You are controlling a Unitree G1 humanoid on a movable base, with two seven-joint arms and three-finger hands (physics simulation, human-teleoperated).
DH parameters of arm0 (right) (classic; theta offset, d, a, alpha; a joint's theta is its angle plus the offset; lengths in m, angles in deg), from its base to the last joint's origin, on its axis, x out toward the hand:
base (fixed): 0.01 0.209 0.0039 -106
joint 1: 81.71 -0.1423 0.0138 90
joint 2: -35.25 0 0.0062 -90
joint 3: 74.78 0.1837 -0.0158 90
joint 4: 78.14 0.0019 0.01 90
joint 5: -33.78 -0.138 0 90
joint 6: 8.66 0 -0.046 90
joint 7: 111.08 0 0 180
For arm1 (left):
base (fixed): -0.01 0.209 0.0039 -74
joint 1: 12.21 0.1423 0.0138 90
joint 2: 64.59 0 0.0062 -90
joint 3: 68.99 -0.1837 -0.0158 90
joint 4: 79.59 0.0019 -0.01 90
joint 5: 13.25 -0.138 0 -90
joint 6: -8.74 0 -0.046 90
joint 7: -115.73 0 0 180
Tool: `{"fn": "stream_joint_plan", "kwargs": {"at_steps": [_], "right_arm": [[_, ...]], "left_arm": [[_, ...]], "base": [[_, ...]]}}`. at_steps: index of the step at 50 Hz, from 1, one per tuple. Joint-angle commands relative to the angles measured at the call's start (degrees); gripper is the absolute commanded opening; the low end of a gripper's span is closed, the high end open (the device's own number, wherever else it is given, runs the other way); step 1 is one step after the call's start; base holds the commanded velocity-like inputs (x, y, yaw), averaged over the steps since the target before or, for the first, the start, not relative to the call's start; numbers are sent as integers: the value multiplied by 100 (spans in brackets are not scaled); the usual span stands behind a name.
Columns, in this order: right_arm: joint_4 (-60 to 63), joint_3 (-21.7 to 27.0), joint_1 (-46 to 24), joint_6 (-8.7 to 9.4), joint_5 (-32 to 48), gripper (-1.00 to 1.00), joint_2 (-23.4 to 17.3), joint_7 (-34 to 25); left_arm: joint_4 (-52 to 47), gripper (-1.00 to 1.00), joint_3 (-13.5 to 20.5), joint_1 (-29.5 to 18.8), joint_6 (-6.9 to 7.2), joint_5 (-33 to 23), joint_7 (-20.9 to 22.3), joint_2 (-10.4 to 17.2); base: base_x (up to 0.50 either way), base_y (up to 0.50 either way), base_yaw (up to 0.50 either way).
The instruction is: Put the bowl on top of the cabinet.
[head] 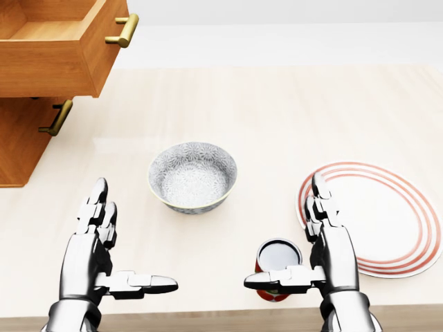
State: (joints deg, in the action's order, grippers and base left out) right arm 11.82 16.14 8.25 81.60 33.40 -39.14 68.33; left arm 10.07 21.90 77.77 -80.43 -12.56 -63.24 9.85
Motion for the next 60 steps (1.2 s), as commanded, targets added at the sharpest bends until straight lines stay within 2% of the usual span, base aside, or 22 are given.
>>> {"fn": "stream_joint_plan", "kwargs": {"at_steps": [1, 7, 8, 11, 18, 20, 24, 29, 39, 43, 45, 49, 55, 57, 58, 60], "right_arm": [[12, 128, 3, 60, -11, 100, -58, -33], [-41, 109, -31, 76, 70, 100, -57, 36], [-41, 109, -34, 81, 70, 100, -58, 35], [-75, 79, -46, 73, 159, 100, -50, 97], [-90, 90, -85, 154, 166, 100, -49, 127], [-97, 81, -103, 180, 195, 100, -45, 164], [-122, 88, -113, 180, 176, 100, -51, 156], [-220, 95, -151, 169, 164, 100, -56, 163], [-255, 72, -159, 178, 199, 100, -54, 175], [-307, 86, -171, 110, 184, 100, -64, 152], [-259, 81, -157, 133, 180, 100, -61, 140], [-239, 81, -150, 128, 184, 100, -61, 136], [-189, 74, -114, 111, 201, 100, -67, 113], [-174, 70, -104, 106, 212, 100, -67, 108], [-180, 74, -108, 105, 218, 100, -67, 111], [-186, 80, -110, 100, 217, 100, -66, 109]], "left_arm": [[-71, 100, 145, 2, 198, 128, 182, 72], [-213, 100, 124, 33, 362, 129, 194, 66], [-75, 100, 126, 17, 244, 114, 195, 62], [-36, 100, 129, 17, 209, 114, 197, 63], [-124, 100, 133, 49, 243, 132, 223, 67], [-225, 100, 130, 49, 350, 137, 232, 74], [-170, 100, 126, 70, 300, 162, 296, 69], [-250, 100, 150, 42, 417, 243, 353, 83], [-364, 100, 175, 123, 417, 307, 492, 98], [-407, 100, 169, 143, 417, 309, 514, 90], [-241, 100, 172, 157, 313, 309, 538, 78], [-356, 100, 160, 151, 417, 309, 519, 81], [-391, 100, 155, 161, 417, 315, 524, 77], [-313, 100, 152, 169, 364, 314, 537, 72], [-400, 100, 151, 170, 417, 321, 531, 77], [-414, 100, 146, 175, 417, 315, 530, 77]], "base": [[0, 0, 0], [0, 0, 0], [0, 0, 0], [0, 0, 0], [0, 0, 0], [0, 0, 0], [0, 0, 0], [0, 0, 0], [0, 0, 0], [5, 0, 0], [34, 0, 0], [43, 0, 0], [50, 0, 0], [50, 0, 0], [50, 0, 0], [50, 0, 0]]}}
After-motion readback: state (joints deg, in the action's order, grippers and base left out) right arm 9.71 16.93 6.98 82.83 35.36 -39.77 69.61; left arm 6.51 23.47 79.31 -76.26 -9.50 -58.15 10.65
